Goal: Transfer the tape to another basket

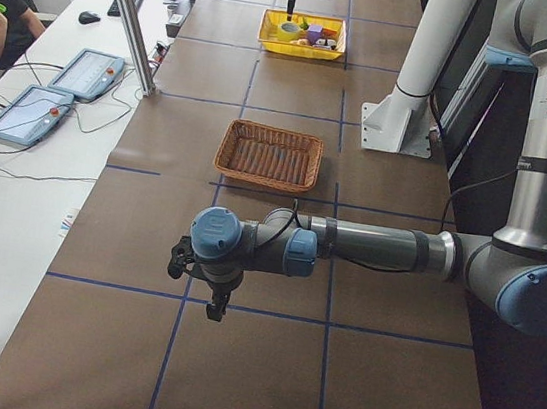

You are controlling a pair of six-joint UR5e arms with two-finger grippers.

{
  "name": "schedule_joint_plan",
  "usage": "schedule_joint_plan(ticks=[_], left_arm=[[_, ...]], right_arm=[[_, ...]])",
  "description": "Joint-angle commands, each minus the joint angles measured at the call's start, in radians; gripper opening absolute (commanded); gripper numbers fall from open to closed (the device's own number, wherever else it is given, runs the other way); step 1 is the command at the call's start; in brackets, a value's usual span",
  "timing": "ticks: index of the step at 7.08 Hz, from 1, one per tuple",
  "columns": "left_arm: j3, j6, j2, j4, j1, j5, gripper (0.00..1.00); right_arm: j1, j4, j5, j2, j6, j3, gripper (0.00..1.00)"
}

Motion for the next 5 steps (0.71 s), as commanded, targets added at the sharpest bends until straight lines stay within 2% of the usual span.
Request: schedule_joint_plan(ticks=[1,5], left_arm=[[0.000,0.000,0.000,0.000,0.000,0.000,1.00],[0.000,0.000,0.002,0.000,0.000,-0.002,1.00]], right_arm=[[-0.025,0.003,-0.001,0.002,0.000,-0.033,0.99],[-0.036,0.001,-0.001,0.033,0.000,-0.099,1.00]])
